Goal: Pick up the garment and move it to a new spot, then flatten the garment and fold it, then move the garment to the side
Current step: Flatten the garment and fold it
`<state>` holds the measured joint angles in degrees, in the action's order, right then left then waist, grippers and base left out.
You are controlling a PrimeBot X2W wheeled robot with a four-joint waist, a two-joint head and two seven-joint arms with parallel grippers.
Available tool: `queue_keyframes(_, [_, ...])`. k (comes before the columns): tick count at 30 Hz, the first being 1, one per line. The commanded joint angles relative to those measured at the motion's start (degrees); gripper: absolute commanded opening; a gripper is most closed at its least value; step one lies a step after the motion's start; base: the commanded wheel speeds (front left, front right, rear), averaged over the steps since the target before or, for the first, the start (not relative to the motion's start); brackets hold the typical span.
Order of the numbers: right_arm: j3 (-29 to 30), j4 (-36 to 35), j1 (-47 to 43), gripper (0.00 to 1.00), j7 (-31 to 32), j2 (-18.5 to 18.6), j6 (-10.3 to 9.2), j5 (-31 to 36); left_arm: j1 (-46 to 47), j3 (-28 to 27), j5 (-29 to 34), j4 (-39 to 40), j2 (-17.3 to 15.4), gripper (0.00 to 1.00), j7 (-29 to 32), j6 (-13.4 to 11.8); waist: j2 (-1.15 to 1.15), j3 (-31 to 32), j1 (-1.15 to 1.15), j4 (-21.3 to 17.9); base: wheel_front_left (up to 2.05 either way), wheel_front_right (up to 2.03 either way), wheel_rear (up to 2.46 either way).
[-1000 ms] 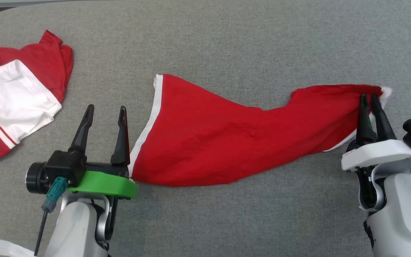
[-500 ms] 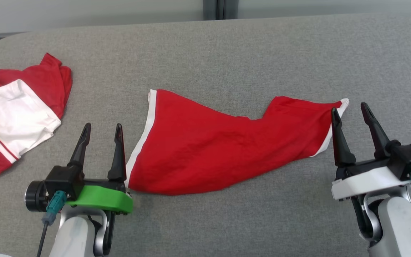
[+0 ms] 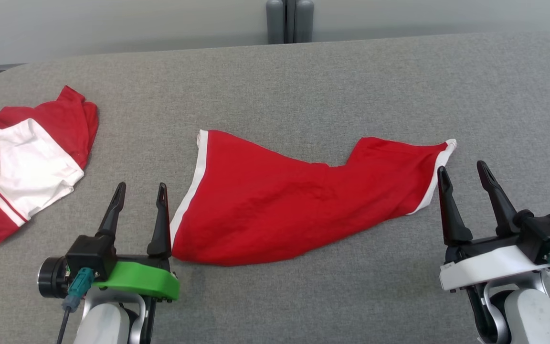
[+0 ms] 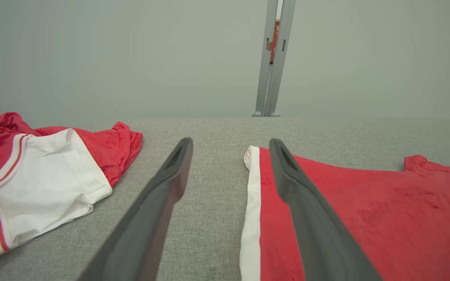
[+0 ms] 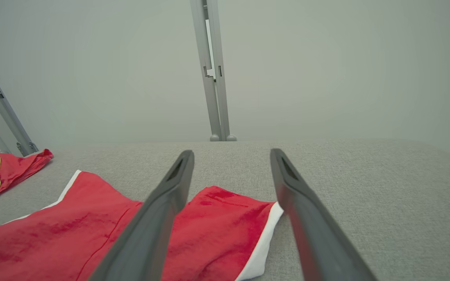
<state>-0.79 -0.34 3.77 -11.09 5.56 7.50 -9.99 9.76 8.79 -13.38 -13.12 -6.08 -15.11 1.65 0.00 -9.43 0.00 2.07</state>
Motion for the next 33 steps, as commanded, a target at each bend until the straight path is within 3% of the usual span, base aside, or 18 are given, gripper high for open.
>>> queue_keyframes(1, [0.0, -0.5, -0.6, 1.00, 0.3, -0.2, -0.01, 0.1, -0.1, 0.2, 0.3, 0.0, -0.5, 1.00, 0.3, 0.2, 0.00, -0.1, 0.00, 0.1, 0.00, 0.00, 0.00])
queue_keyframes(6, [0.4, -0.8, -0.6, 1.00, 0.4, -0.4, -0.01, -0.2, -0.2, 2.0, -0.6, -1.4, -0.5, 1.00, 3.9, 1.5, 0.00, -0.6, 0.00, 0.1, 0.00, 0.00, 0.00])
queue_keyframes(16, [-0.1, -0.5, 0.5, 1.00, 0.7, -0.9, -0.01, -0.5, 2.0, 7.5, -3.2, -9.5, -1.5, 1.00, 18.2, 4.4, 0.00, -3.2, 0.00, -0.3, 0.00, 0.00, 0.00])
queue_keyframes(17, [-0.1, -0.4, 0.7, 1.00, 0.7, -0.9, -0.01, -0.5, 2.3, 7.7, -3.3, -10.0, -1.5, 0.41, 18.8, 4.6, 0.00, -3.3, 0.00, -0.4, 0.00, 0.00, 0.00])
queue_keyframes(18, [-0.1, -0.3, 0.9, 1.00, 0.6, -0.9, -0.01, -0.6, 2.7, 8.0, -3.7, -10.6, -1.6, 0.00, 19.7, 4.8, 0.00, -3.4, 0.00, -0.5, 0.00, 0.00, 0.00])
queue_keyframes(24, [0.4, 0.2, 0.8, 1.00, 0.4, -0.9, -0.01, -0.7, 4.3, 8.3, -4.5, -7.0, -3.4, 0.00, 16.7, 5.3, 0.00, -3.1, 0.00, -0.6, 0.00, 0.00, 0.00])
queue_keyframes(27, [1.6, 0.3, -0.2, 1.00, 0.5, -1.0, -0.01, -0.6, 3.7, 8.5, -3.9, -0.3, -4.4, 0.00, 16.2, 5.1, 0.00, -2.4, 0.00, 0.0, 0.00, 0.00, 0.00])
queue_keyframes(33, [3.3, -0.2, -1.4, 1.00, 0.9, -1.2, -0.01, -0.7, 0.6, 8.8, -3.6, 18.0, -7.1, 0.00, 21.3, 4.2, 0.00, -1.2, 0.00, 1.3, 0.00, 0.00, 0.00])
